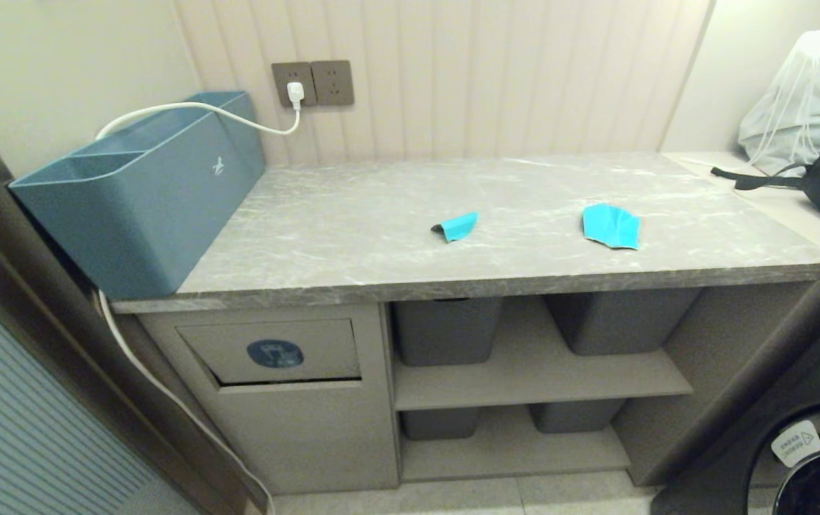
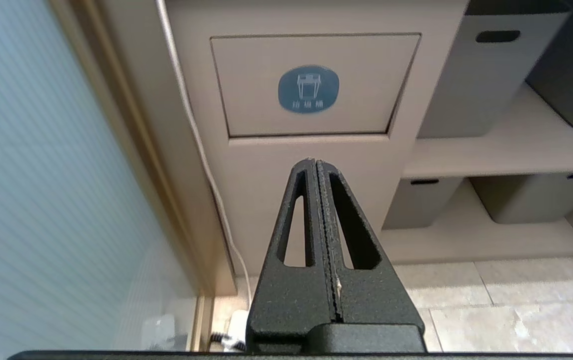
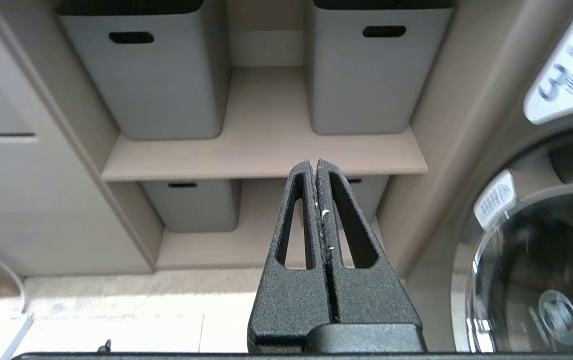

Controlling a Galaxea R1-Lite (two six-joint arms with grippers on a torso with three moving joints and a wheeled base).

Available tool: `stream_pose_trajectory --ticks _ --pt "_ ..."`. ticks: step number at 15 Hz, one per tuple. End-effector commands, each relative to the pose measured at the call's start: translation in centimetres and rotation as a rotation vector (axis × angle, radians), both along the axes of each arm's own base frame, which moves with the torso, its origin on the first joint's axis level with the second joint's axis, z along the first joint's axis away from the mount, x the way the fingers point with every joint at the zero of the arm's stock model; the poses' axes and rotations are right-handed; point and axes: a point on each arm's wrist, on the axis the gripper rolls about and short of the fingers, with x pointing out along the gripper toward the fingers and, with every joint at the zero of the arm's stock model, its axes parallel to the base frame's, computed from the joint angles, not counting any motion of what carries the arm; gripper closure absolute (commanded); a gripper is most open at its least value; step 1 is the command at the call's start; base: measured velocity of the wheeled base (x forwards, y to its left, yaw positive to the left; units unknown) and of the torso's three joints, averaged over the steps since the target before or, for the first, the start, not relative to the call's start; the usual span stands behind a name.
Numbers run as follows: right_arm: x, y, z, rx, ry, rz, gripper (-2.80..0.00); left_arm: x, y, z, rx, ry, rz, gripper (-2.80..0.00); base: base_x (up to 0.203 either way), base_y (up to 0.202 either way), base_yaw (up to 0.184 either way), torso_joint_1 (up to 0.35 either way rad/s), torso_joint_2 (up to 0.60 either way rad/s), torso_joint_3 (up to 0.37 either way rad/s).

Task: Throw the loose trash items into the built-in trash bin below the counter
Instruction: Pick up the garbage

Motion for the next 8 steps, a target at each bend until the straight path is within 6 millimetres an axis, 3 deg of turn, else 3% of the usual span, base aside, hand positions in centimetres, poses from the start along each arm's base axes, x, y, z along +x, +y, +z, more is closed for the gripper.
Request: stream_pose_trajectory --ticks 1,8 --pt "-0.01 0.00 0.00 0.000 -0.002 0.001 0.00 0.02 0.00 -0.04 0.000 0.003 0.001 0.00 0.185 0.000 0.000 0.005 0.00 0.002" --pt "-0.01 0.00 0.00 0.000 -0.002 0.000 0.00 0.02 0.00 -0.05 0.000 0.005 0.002 0.00 0.194 0.000 -0.001 0.005 0.00 0.002"
